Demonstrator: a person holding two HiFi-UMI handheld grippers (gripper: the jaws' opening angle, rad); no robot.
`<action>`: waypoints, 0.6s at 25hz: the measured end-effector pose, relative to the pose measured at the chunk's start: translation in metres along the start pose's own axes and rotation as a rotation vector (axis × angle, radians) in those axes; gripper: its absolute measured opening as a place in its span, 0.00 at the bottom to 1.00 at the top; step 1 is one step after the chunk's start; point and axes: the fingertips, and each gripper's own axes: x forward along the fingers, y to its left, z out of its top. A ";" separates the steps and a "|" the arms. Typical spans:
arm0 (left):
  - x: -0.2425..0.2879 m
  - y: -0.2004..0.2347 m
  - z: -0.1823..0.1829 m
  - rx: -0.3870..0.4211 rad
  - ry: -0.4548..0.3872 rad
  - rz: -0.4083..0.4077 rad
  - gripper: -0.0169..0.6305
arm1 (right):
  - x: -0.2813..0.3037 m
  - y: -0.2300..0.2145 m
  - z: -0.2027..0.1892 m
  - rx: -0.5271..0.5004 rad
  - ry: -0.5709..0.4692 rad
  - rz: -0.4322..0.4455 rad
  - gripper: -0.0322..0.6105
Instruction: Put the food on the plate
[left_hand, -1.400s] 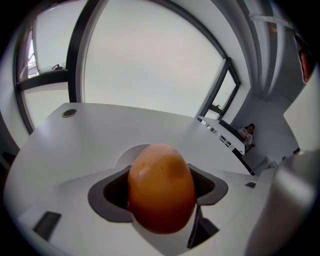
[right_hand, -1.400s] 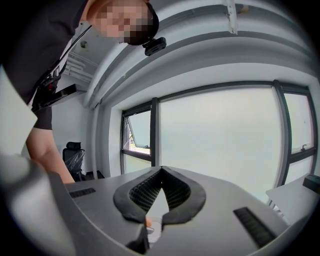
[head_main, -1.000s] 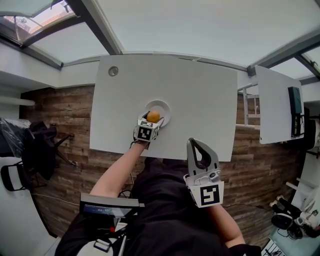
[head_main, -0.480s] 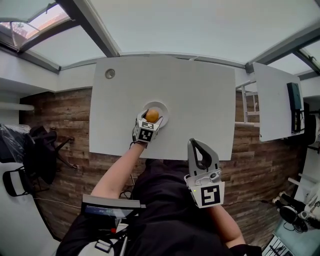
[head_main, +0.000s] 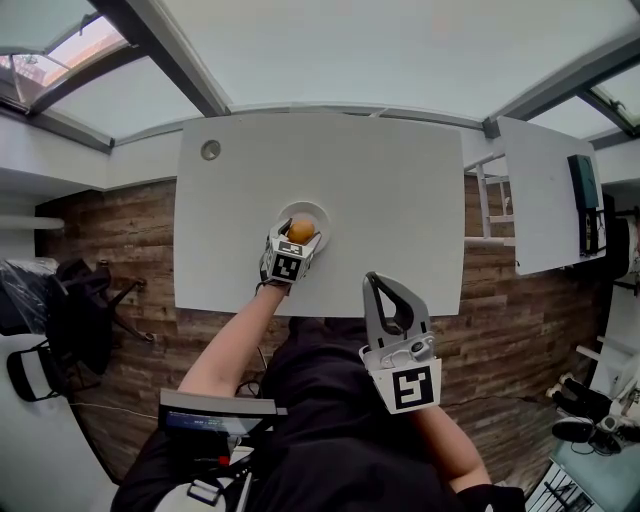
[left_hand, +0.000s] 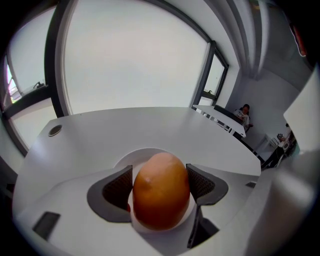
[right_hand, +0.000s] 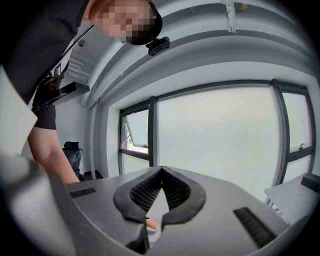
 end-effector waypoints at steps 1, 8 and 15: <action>0.001 0.000 0.001 -0.004 -0.001 -0.001 0.55 | 0.001 -0.001 -0.001 0.000 0.003 0.002 0.05; -0.002 -0.001 0.003 -0.009 -0.022 -0.008 0.55 | 0.000 0.002 -0.003 0.002 0.007 0.006 0.05; -0.009 -0.001 0.014 -0.003 -0.045 -0.001 0.55 | -0.002 0.000 -0.004 0.000 0.011 0.001 0.05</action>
